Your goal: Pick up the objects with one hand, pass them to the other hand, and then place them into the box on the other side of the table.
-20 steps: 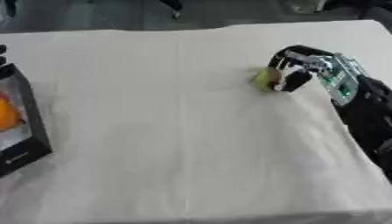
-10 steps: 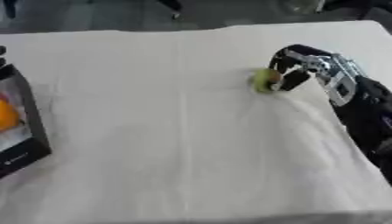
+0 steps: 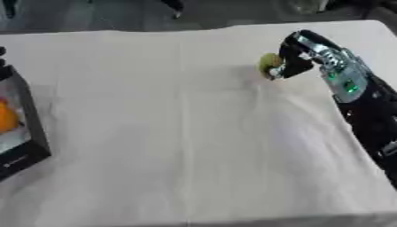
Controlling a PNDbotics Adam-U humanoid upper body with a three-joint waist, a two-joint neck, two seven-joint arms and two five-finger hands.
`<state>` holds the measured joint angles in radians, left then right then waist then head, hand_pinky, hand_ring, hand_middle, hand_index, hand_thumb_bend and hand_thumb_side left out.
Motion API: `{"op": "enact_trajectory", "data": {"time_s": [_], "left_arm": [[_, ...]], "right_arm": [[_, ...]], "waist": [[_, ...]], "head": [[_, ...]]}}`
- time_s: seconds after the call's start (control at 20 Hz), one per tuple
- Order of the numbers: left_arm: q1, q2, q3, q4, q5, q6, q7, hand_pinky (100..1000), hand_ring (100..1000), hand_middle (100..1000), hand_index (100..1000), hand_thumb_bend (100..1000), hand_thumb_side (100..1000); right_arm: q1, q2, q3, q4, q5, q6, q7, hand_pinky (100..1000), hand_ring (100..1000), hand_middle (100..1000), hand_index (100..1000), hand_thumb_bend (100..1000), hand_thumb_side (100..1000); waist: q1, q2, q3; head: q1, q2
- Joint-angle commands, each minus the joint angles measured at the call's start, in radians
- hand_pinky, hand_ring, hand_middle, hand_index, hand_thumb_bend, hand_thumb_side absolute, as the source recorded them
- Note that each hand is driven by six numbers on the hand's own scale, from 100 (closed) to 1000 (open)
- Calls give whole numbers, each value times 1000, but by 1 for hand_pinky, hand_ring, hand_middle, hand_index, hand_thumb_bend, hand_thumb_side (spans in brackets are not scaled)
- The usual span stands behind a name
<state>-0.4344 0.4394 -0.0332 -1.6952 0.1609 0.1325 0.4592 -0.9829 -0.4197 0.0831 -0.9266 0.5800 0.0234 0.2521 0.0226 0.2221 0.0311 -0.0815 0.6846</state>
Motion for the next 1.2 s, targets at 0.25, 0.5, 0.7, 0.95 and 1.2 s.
{"op": "enact_trajectory", "data": {"time_s": [0.25, 0.5, 0.7, 0.95, 1.2], "left_arm": [[-8, 33, 13, -20, -2, 0, 1, 817, 755, 714, 778, 122, 840], [-9, 35, 13, -21, 0, 1, 2, 813, 754, 712, 777, 123, 839], [-10, 35, 12, -22, 1, 1, 3, 812, 755, 712, 777, 121, 839], [-12, 35, 11, -23, 2, 3, 1, 810, 755, 711, 776, 120, 839], [-16, 36, 10, -27, 2, 4, -2, 809, 756, 710, 773, 117, 836]], "right_arm": [[-6, -54, 25, -124, -124, 35, -18, 714, 521, 334, 268, 422, 207], [10, -63, 33, -199, -168, 44, -27, 706, 511, 343, 293, 416, 159], [27, -64, 37, -257, -208, 44, -42, 703, 507, 353, 307, 412, 134], [43, -62, 43, -306, -247, 20, -58, 696, 490, 352, 308, 399, 100], [63, -51, 44, -337, -308, -4, -76, 688, 482, 352, 307, 388, 100]], "waist": [[5, -25, -3], [6, -27, -4], [7, -28, -5], [8, -29, -5], [10, -32, -4]], "head": [[4, 2], [6, 1], [7, 0], [7, 0], [9, 1]]}}
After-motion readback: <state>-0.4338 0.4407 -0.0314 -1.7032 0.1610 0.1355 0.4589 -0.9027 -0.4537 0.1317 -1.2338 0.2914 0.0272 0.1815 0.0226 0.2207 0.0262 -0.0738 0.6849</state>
